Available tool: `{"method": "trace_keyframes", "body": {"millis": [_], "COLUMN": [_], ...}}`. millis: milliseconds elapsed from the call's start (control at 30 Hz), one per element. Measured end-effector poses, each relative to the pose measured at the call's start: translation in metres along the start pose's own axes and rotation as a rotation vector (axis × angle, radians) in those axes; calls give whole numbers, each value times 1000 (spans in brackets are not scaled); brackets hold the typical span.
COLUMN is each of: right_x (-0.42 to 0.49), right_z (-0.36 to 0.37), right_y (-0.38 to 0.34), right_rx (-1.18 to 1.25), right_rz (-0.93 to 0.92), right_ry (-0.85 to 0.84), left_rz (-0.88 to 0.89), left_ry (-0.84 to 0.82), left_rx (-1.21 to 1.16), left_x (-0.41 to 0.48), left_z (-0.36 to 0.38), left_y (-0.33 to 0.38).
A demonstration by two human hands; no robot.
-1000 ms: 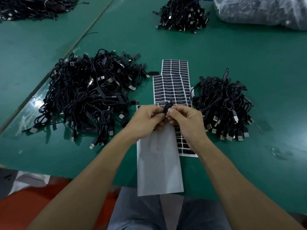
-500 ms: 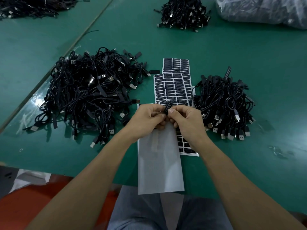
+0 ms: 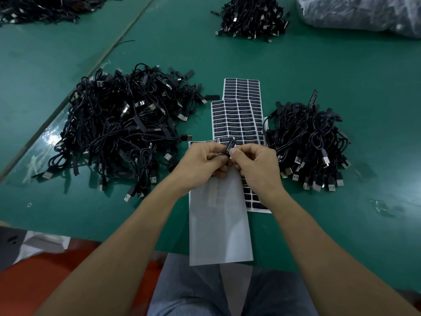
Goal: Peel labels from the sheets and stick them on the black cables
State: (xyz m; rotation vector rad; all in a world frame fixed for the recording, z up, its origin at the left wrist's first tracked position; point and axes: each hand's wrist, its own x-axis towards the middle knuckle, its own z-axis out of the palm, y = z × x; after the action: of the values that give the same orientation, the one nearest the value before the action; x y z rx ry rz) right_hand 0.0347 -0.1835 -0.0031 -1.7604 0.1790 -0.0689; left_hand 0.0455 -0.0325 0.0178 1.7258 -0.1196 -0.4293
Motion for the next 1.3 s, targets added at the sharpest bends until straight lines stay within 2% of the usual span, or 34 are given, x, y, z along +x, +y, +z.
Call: {"method": "trace_keyframes", "body": {"millis": [1300], "right_x": [0], "right_z": [-2], "right_y": [-3], "right_rx": [-54], "right_rz": [9], "right_ry": [-6], "left_rz": [-35], "left_ry": [17], "left_rx": [-68], "left_x": [-5], "left_z": [1], "left_y": [3]}}
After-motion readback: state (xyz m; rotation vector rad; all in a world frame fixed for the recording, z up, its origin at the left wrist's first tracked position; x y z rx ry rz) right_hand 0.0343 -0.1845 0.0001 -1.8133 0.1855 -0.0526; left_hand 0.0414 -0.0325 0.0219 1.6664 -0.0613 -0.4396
